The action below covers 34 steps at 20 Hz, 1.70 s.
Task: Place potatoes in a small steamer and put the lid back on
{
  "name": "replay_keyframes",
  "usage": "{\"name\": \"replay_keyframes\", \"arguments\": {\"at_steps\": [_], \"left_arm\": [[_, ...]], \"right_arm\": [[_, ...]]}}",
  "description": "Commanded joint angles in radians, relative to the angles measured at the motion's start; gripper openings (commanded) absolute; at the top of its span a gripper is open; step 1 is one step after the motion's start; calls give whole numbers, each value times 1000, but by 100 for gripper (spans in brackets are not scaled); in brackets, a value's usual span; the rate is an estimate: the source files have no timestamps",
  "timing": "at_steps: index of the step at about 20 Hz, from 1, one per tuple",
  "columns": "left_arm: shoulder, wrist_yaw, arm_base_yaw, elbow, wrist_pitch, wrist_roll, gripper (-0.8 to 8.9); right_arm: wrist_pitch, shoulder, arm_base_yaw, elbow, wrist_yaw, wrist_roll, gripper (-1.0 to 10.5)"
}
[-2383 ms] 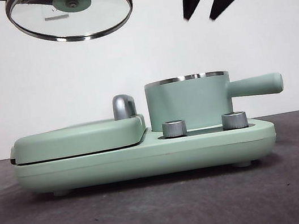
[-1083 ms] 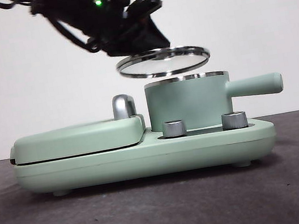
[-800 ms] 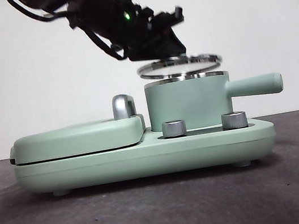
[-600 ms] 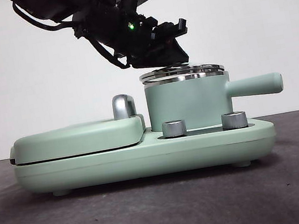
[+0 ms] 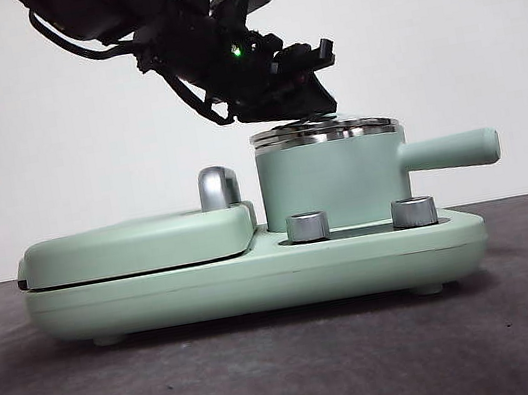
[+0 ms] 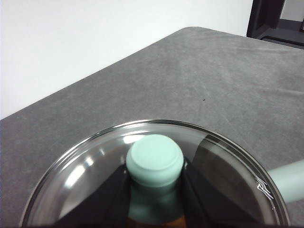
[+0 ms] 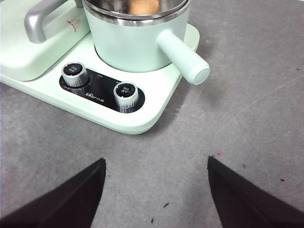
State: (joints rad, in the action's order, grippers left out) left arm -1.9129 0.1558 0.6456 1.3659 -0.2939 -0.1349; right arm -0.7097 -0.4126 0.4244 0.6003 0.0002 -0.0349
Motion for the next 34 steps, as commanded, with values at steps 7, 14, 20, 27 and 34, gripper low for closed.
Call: {"name": "replay_keyframes", "arguments": {"at_steps": [7, 14, 20, 27, 34], "left_arm": [[-53, 43, 10, 27, -15, 72, 13], [-63, 27, 6, 27, 42, -18, 13], [-102, 27, 10, 27, 40, -13, 13], [-70, 27, 15, 27, 85, 88, 45], [43, 27, 13, 27, 245, 105, 244]], "right_arm": [[5, -3, 6, 5, 2, -12, 329], [5, -3, 6, 5, 1, -13, 329], [5, -3, 6, 5, 1, -11, 329], [5, -3, 6, 5, 1, -11, 329], [6, -3, 6, 5, 1, -10, 329]]}}
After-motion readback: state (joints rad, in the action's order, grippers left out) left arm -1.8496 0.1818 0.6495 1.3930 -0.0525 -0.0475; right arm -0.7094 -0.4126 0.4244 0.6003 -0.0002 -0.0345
